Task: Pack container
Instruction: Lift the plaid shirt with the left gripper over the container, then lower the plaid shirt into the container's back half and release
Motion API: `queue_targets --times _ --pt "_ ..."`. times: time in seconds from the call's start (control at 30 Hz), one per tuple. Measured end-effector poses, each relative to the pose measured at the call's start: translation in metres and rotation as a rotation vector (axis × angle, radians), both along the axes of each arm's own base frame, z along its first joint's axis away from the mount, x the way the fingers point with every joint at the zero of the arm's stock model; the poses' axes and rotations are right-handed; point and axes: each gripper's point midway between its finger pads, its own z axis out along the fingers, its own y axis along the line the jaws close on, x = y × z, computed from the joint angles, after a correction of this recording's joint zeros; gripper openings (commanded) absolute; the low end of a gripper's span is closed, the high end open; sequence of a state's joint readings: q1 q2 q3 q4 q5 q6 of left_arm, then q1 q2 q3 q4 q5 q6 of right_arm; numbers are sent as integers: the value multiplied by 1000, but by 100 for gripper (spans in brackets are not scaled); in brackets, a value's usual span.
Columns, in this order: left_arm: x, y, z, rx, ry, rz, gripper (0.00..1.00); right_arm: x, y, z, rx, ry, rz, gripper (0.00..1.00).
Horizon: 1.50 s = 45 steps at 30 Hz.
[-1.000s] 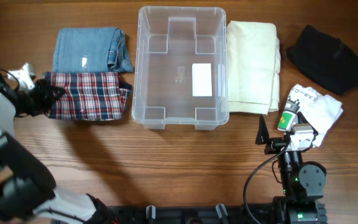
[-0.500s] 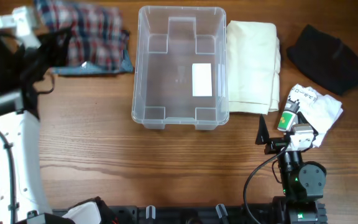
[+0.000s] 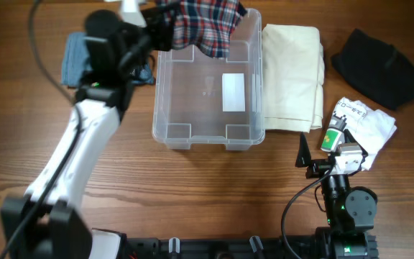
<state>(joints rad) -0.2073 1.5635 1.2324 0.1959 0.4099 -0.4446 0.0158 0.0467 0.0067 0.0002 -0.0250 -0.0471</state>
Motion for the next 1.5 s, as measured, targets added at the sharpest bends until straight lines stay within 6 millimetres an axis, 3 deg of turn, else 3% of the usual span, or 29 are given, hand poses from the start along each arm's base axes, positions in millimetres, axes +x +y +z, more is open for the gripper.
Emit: queue_targets --times 0.13,0.33,0.63,0.97,1.0,1.03,1.13,1.3,1.5 --pt "26 -22 -57 -33 108 7 4 0 0 0 0 0 0 100" --pt "44 -31 -110 -50 197 22 4 0 0 0 0 0 0 100" --pt "50 -34 -147 -36 265 38 4 0 0 0 0 0 0 100" --pt "46 -28 -173 82 306 64 4 0 0 0 0 0 0 100" --pt "45 -28 -174 87 309 65 27 0 0 0 0 0 0 100" --pt "45 -27 -174 93 308 64 41 0 0 0 0 0 0 100" --pt "45 -26 -176 108 305 68 62 0 0 0 0 0 0 100" --pt "44 -24 -181 151 301 69 70 0 0 0 0 0 0 100" --pt "45 -24 -179 188 271 60 71 0 0 0 0 0 0 100"
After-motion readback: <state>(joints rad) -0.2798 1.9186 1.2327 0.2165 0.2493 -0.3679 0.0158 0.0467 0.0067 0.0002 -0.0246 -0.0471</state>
